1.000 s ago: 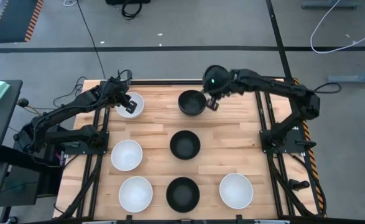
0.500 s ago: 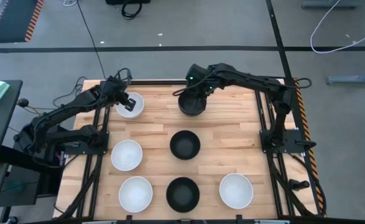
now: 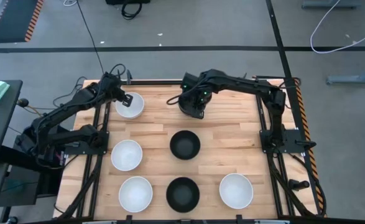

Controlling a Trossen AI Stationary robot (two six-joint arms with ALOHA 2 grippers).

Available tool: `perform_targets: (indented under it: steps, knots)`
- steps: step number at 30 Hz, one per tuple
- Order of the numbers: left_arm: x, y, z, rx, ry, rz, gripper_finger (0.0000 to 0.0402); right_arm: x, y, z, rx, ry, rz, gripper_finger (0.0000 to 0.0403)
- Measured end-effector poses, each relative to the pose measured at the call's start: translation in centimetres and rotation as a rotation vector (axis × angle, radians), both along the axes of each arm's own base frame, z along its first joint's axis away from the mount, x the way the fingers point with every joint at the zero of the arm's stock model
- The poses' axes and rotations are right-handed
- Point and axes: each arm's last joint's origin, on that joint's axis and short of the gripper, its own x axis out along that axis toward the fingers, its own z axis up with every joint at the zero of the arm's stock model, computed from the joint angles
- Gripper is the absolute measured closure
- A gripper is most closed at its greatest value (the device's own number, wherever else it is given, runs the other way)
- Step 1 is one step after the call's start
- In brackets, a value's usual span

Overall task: Nest bowls inside each other
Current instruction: Stack the black bowl on top of the stacked black bowls

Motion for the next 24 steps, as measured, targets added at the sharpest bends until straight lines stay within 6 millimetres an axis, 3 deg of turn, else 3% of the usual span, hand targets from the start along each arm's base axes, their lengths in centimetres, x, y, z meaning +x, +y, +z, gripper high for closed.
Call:
perform_targets:
  steps: [11, 24]
  knots:
    - [0.7, 0.6, -1.2, -0.07, 0.029, -0.019, 0.036, 1.8, -0.2, -4.7, 0.065, 0.126, 0.034, 0.0399]
    - [1.3, 1.0, -2.0, -0.128, 0.03, -0.042, 0.0356, 1.8, -0.3, -4.9, -0.008, 0.163, 0.008, 0.04]
